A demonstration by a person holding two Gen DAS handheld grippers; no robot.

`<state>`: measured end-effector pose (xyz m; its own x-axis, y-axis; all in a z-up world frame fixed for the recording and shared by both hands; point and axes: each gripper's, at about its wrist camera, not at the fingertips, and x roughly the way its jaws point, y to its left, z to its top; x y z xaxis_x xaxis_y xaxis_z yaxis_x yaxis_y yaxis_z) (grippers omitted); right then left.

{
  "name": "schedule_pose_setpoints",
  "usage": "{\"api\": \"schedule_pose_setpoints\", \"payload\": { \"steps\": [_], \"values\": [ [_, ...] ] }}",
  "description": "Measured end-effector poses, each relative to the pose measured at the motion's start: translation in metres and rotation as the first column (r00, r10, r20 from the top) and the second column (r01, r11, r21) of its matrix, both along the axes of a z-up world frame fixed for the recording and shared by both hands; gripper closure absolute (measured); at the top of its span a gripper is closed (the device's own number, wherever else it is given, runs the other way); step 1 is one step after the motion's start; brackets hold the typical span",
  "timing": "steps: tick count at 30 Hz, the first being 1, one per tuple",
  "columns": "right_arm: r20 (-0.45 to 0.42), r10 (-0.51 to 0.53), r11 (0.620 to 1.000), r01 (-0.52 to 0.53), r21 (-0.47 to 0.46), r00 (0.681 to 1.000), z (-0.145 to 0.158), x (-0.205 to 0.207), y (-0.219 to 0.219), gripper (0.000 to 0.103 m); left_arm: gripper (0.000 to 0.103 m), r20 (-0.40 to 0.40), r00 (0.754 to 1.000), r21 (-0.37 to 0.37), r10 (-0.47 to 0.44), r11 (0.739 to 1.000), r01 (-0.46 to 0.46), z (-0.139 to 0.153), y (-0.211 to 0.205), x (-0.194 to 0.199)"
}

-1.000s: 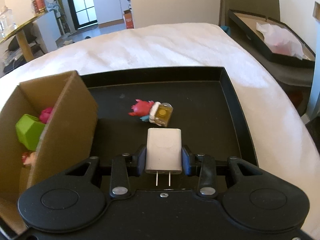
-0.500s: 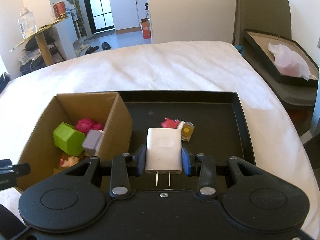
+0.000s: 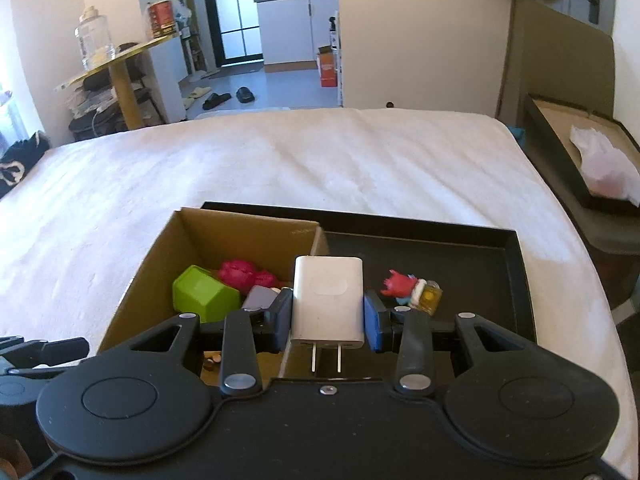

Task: Organize rigid objects
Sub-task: 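Carry the white adapter into the box and release it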

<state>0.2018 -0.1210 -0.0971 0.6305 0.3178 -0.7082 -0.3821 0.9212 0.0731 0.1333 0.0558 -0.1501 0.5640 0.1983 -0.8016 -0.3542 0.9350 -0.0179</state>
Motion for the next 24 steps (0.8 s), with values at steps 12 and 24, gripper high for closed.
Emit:
{"api": "schedule_pose_setpoints", "payload": {
  "steps": [12, 24],
  "values": [
    [0.001, 0.071, 0.997, -0.071, -0.038, 0.997, 0.005, -0.004, 0.043, 0.067, 0.073, 0.010, 1.000, -0.093, -0.016, 0.995, 0.017, -0.006, 0.014, 0.000],
    [-0.042, 0.113, 0.986, -0.118, -0.114, 0.993, -0.024, -0.002, 0.081, 0.066, 0.086, 0.033, 0.999, -0.156, -0.028, 0.987, 0.033, -0.009, 0.022, -0.001]
  ]
}}
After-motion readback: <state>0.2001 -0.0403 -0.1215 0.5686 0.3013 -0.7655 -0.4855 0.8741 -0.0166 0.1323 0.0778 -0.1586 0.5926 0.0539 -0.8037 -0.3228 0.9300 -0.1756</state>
